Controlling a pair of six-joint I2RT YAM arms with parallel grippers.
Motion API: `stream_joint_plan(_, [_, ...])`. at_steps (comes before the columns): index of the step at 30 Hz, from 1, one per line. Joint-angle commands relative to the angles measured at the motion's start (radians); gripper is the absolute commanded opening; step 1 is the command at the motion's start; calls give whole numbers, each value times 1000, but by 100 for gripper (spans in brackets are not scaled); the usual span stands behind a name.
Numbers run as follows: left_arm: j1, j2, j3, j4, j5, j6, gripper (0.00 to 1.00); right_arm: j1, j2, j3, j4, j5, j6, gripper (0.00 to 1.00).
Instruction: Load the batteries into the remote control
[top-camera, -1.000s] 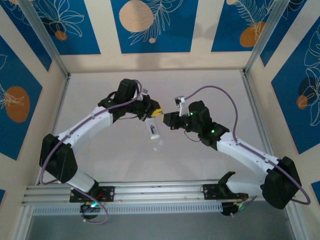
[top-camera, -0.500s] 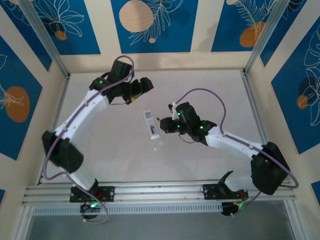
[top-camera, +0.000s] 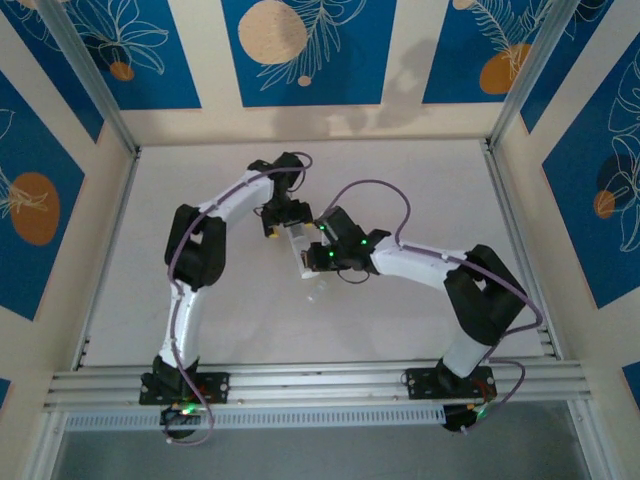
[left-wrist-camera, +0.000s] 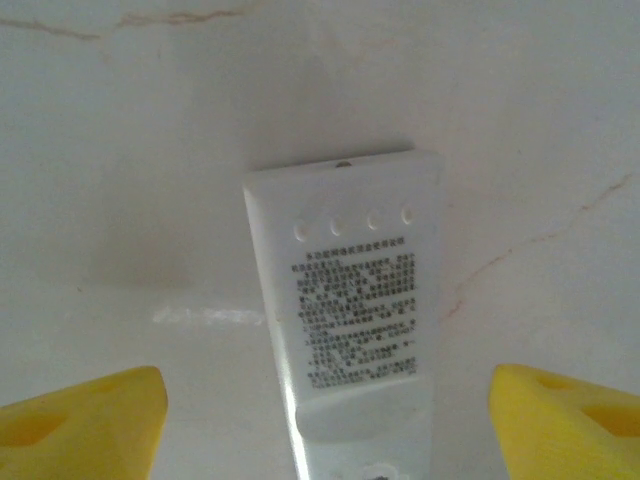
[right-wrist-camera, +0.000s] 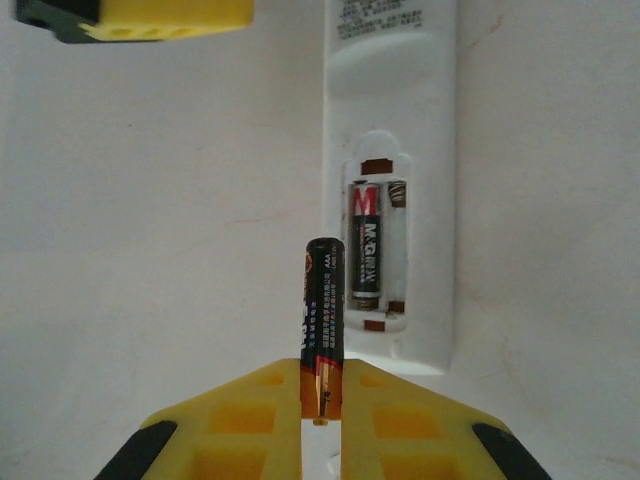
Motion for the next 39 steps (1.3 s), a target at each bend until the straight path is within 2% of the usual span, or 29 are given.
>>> stream_joint_plan(1, [-12, 12, 41, -63, 11, 6, 76, 14, 45, 45, -64, 58, 3, 13])
stream_joint_plan(3, [-14, 21, 30, -64, 10, 1, 70, 19, 64, 55, -72, 67, 1, 13])
stream_joint_plan(17, [-28, 117, 60, -96, 25, -20, 64, 19, 107, 75, -90, 94, 14, 13])
stream_joint_plan(30, [-30, 129, 65, -122, 32, -16, 47, 52, 174, 142, -145, 147, 7, 13])
stream_joint_plan(35, [-29, 128, 65, -121, 55, -22, 41, 59, 206, 173, -204, 233, 31, 18])
stream_joint_plan(39, [-29, 124, 63, -115, 66, -29, 40, 59, 219, 174, -194, 207, 30, 25])
